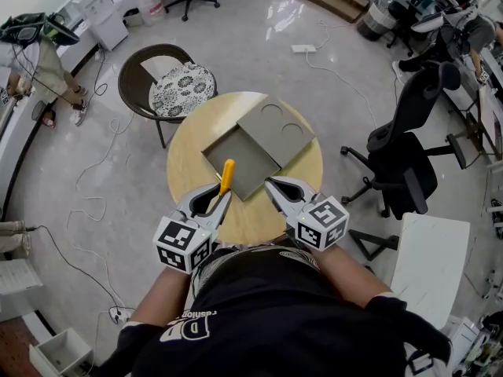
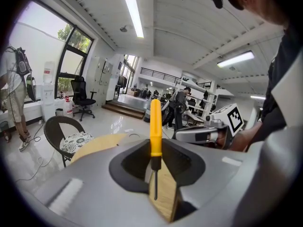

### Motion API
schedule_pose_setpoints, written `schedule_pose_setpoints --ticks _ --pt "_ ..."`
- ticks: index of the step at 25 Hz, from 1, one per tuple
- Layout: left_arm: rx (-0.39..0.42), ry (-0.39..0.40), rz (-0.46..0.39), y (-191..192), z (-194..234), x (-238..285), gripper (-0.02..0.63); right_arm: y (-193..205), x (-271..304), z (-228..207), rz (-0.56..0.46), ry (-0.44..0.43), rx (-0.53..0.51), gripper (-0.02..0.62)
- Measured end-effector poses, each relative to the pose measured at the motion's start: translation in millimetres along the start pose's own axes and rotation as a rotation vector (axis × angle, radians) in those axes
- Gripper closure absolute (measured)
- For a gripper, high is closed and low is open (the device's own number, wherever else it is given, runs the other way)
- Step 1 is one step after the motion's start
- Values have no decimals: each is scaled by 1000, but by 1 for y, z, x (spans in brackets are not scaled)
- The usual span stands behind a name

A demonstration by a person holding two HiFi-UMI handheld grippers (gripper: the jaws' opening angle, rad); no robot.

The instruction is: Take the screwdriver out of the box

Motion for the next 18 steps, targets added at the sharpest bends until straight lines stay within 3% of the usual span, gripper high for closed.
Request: schedule_pose_setpoints --ticks 18 --pt "4 -6 6 1 -3 2 468 2 -4 -2 -5 6 3 595"
Point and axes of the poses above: the fingertips, and each gripper's own axes: x forward along the fingers, z to its left, y out of its underside, the point moved 9 cm from there along -x, backward along the fingers, and after that the axes turned 3 degrees about z, right-handed, at the moved point
